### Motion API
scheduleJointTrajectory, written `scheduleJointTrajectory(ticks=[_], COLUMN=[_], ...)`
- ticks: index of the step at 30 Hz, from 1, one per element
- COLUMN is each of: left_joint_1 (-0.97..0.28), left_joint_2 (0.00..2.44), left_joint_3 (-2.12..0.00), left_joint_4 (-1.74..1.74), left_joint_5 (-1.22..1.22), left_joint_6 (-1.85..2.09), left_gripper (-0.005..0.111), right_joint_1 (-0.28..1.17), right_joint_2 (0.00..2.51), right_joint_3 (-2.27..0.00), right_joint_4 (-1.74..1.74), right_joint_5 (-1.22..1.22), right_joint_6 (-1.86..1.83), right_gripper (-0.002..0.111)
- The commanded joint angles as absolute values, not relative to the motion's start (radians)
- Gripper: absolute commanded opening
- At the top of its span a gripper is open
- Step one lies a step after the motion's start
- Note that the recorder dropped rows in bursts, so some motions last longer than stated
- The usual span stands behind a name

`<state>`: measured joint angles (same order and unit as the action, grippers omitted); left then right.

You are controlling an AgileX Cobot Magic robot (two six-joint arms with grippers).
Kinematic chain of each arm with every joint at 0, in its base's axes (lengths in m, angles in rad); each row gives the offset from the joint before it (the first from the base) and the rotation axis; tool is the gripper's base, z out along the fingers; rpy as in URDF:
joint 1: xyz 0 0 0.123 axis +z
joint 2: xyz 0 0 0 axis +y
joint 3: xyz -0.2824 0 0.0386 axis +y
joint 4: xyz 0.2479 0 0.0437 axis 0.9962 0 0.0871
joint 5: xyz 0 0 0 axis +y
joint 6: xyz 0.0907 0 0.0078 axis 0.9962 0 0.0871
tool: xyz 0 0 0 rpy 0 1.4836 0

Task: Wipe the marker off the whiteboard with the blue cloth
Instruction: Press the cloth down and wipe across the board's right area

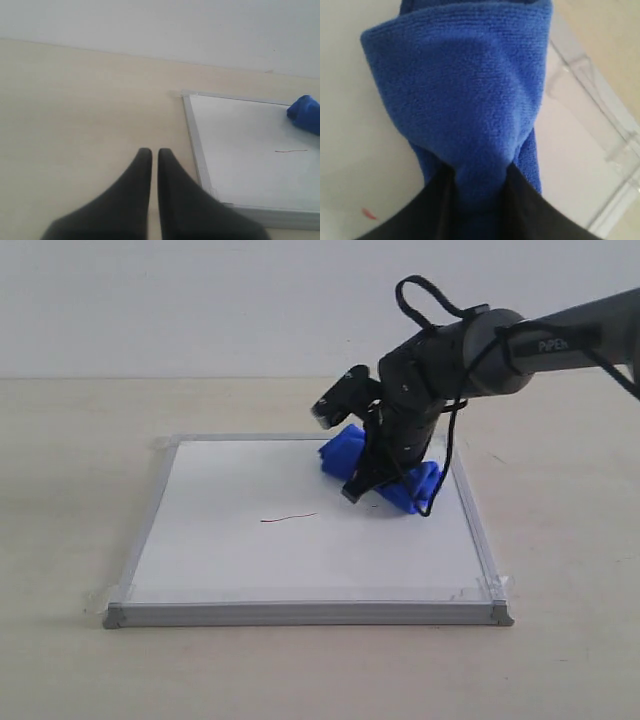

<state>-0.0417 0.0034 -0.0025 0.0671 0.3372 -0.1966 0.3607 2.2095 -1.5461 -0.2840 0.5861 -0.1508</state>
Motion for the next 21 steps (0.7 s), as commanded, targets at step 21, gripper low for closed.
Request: scheduleJointTrajectory(ticks=[21], left_joint_1=[-0.040], left_joint_2=[0.000], left_joint_3=[0.000], left_joint_4=[0.064], left_joint_5=[0.330], left_joint_6=[-0.206], left_gripper=[0.004], right_joint_1=[0.410], right_joint_2=[2.243], right_joint_3=[-1.569], right_joint_4=[-0.399], right_joint_5=[0.790], right_joint_6=[-0.009], right_gripper=[0.000])
